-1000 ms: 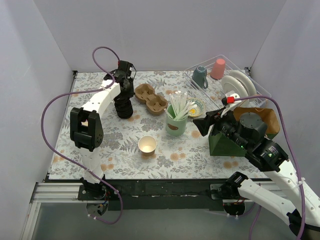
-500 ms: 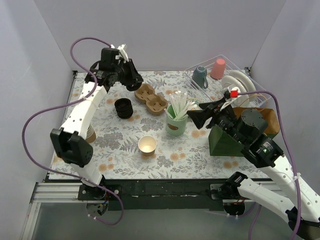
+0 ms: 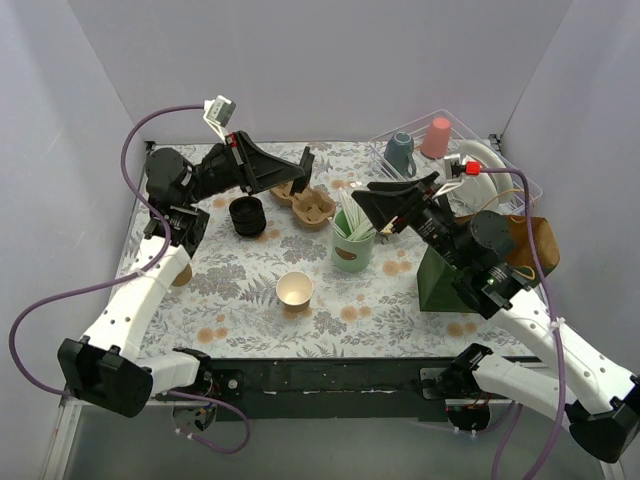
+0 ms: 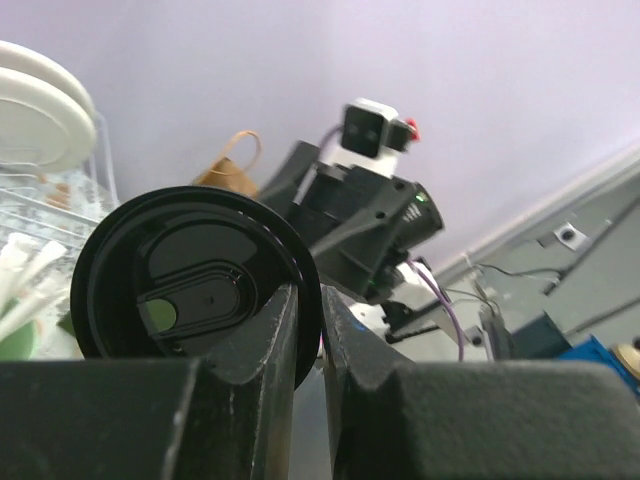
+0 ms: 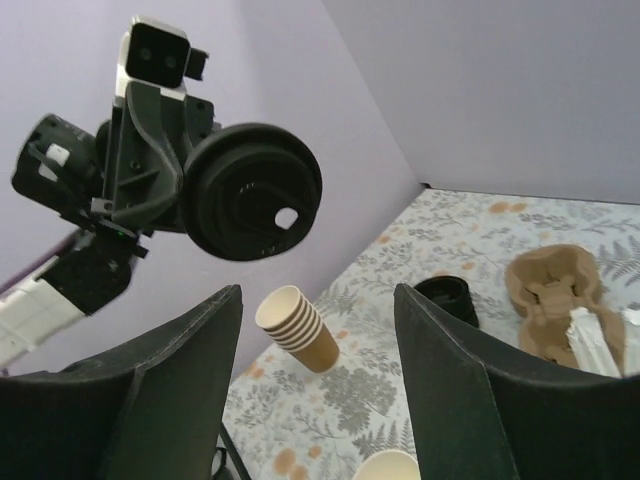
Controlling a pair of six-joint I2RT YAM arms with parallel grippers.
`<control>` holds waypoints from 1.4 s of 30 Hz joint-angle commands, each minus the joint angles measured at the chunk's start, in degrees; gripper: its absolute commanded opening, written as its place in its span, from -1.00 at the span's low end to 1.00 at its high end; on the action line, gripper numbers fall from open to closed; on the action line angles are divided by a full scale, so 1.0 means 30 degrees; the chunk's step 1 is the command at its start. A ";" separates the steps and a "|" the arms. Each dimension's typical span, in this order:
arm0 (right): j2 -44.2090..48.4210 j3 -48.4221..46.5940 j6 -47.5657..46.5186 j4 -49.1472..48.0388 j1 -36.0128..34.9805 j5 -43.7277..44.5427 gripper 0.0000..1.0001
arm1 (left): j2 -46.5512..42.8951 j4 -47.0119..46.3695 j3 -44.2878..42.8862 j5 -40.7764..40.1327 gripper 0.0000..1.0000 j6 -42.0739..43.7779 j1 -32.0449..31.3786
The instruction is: Pack the takeout coffee
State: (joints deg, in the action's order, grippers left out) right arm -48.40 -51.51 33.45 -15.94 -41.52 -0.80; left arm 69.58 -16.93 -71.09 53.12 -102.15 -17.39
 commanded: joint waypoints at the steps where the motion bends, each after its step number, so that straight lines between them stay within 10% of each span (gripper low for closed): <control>1: -0.1264 0.0147 0.2731 -0.5811 0.0011 -0.1633 0.39 | -0.0985 -0.6599 0.1459 0.1511 -0.78 -0.4589 -0.0239; 33: -0.5984 -0.1406 0.6310 -1.0387 -0.1336 -0.3601 0.07 | -0.1719 -0.9709 0.3716 -0.0129 -0.77 -0.5618 -0.1645; 42: -0.5897 -0.0850 0.6398 -1.1004 -0.1483 -0.3426 -0.89 | -0.2478 -0.8657 0.4388 -0.0422 -0.61 -0.4830 -0.1792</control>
State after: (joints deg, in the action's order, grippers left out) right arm -67.09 -52.77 52.62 -43.46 -45.41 -10.85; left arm 64.97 -45.06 -59.46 53.12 -114.74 -22.52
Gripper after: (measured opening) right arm 0.134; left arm 0.143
